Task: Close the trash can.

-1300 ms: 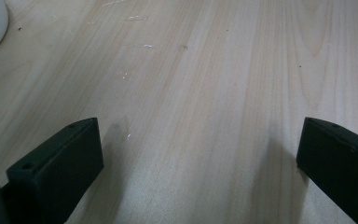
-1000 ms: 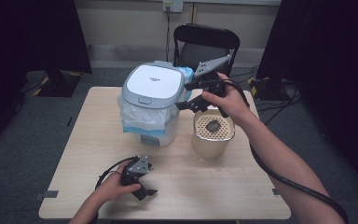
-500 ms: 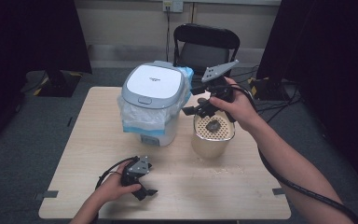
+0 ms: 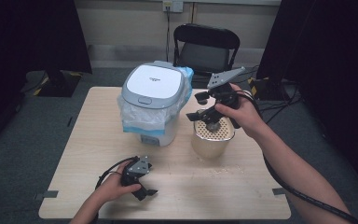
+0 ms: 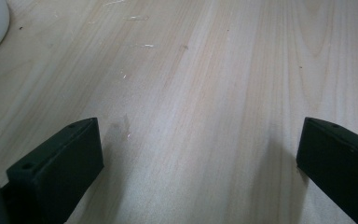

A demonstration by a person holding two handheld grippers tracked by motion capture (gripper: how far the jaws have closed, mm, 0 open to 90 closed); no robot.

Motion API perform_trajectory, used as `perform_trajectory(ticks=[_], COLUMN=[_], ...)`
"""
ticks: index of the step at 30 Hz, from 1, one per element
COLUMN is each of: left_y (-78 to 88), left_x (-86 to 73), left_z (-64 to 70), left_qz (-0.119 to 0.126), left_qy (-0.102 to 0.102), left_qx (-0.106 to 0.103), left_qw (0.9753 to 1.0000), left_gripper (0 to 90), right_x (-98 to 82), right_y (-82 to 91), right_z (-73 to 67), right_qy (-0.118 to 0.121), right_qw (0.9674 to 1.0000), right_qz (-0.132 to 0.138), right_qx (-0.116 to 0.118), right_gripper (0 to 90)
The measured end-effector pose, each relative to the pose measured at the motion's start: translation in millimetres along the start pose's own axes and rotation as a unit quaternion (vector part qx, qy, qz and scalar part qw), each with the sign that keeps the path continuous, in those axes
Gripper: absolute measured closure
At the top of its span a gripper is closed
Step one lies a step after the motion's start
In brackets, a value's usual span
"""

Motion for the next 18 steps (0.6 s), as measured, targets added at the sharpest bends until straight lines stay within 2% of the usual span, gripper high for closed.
perform_trajectory(ticks=[6,18], left_y=[-0.4,-0.5], left_x=[0.0,0.0], left_z=[0.1,0.1], left_qz=[0.002,0.002], left_qy=[0.001,0.000], left_qx=[0.002,0.002], left_qw=[1.0000,1.0000], left_gripper=[0.0,0.0], right_x=[-7.4,-28.3], right_y=[-1.9,-10.2], right_z=[-1.1,-10.1], right_qy=[-0.003,-0.004], right_qw=[1.0000,0.9998], right_qz=[0.001,-0.008], right_qx=[0.000,0.016], right_gripper=[14.1,14.1])
Point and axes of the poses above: each handheld gripper's, and its own axes: y roughly backward along the jaws, x roughly out of its top, z roughly to its right, the point moved 4 cm from there along -y, roughly forward along the jaws, and after that the axes turned 3 degrees about -y, right-handed, at the moved point
